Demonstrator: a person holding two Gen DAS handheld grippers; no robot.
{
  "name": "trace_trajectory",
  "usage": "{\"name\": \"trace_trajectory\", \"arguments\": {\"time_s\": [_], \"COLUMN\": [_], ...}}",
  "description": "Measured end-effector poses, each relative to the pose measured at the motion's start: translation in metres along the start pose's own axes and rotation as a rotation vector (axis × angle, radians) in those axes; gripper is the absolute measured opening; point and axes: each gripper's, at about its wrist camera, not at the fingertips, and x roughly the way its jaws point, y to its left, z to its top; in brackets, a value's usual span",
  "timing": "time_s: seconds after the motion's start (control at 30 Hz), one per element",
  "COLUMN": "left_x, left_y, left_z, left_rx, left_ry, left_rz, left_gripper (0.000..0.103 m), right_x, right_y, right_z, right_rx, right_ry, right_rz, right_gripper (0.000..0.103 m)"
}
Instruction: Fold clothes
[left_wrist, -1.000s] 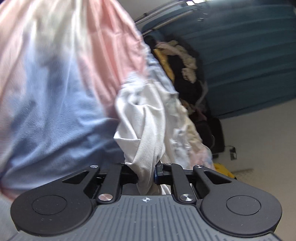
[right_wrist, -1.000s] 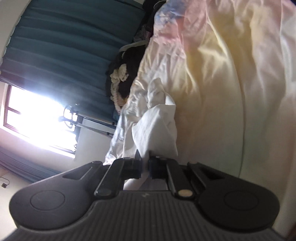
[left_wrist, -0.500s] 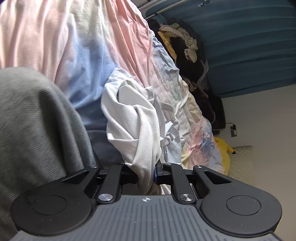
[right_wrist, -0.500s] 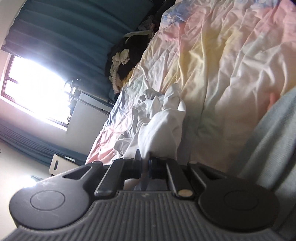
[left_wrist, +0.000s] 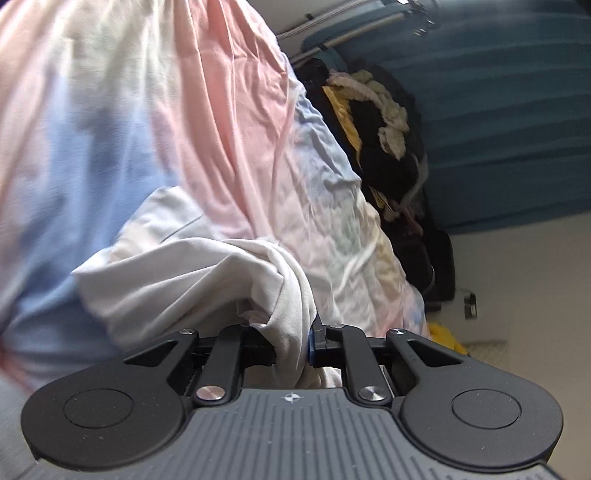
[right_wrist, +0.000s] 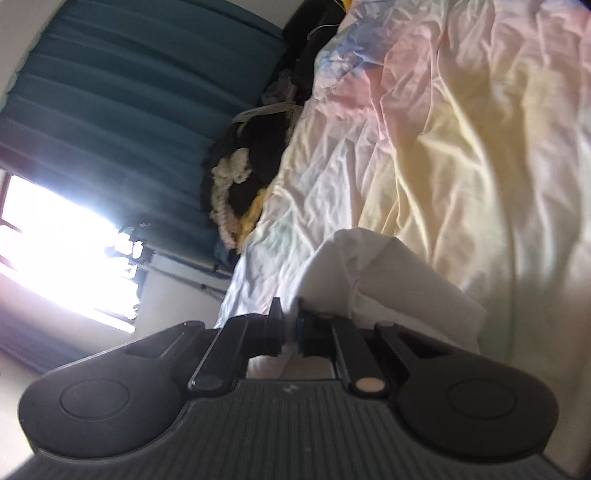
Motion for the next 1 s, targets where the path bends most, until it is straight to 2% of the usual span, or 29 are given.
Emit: {"name": "trace_trajectory", "arguments": {"time_s": [0.27, 0.33, 0.43, 0.53, 0.57, 0.6, 0.63, 0.67, 0.7, 0.77, 0.83, 0.93, 1.0], "left_x": [0.093, 0.11, 0.128, 0.135, 0.136, 0.135, 0.131, 0.126, 0.122, 0.113, 0.104, 0.092, 0.092], "left_y": [-0.019, -0.02, -0.021, -0.021, -0.022, -0.023, -0.027, -0.031, -0.035, -0.043, -0.051, -0.062, -0.067], "left_z": [0.035, 0.04, 0.043, 0.042, 0.042, 0.04, 0.035, 0.03, 0.024, 0.014, 0.002, -0.027, -0.043], "left_rx": [0.005, 0.04, 0.11, 0.158, 0.176, 0.203, 0.25, 0.298, 0.346, 0.441, 0.542, 0.733, 0.846], "left_ry": [-0.082, -0.083, -0.087, -0.087, -0.084, -0.086, -0.1, -0.114, -0.127, -0.155, -0.186, -0.252, -0.258], "left_rz": [0.05, 0.059, 0.078, 0.087, 0.078, 0.065, 0.057, 0.048, 0.039, 0.022, 0.007, 0.013, 0.013], "left_gripper": [0.017, 0.017, 0.018, 0.02, 0.027, 0.031, 0.041, 0.052, 0.058, 0.071, 0.076, 0.078, 0.079], "right_x": [0.096, 0.106, 0.129, 0.143, 0.144, 0.145, 0.145, 0.143, 0.138, 0.128, 0.118, 0.104, 0.098], "right_y": [0.009, 0.002, -0.004, -0.011, -0.012, -0.011, -0.01, -0.007, -0.002, 0.008, 0.018, 0.036, 0.041], "right_z": [0.031, 0.049, 0.051, 0.049, 0.049, 0.049, 0.049, 0.048, 0.045, 0.041, 0.036, 0.019, 0.006], "right_rx": [-0.039, -0.068, -0.119, -0.169, -0.189, -0.214, -0.239, -0.27, -0.307, -0.381, -0.455, -0.55, -0.603], "right_ry": [-0.044, -0.044, -0.038, -0.022, -0.017, -0.013, -0.009, -0.013, -0.026, -0.051, -0.076, -0.106, -0.12], "right_rz": [-0.029, -0.026, -0.033, -0.042, -0.038, -0.028, -0.019, -0.007, 0.008, 0.038, 0.068, 0.106, 0.116], "right_gripper": [0.008, 0.008, 0.008, 0.012, 0.014, 0.024, 0.033, 0.049, 0.06, 0.066, 0.066, 0.065, 0.06]}}
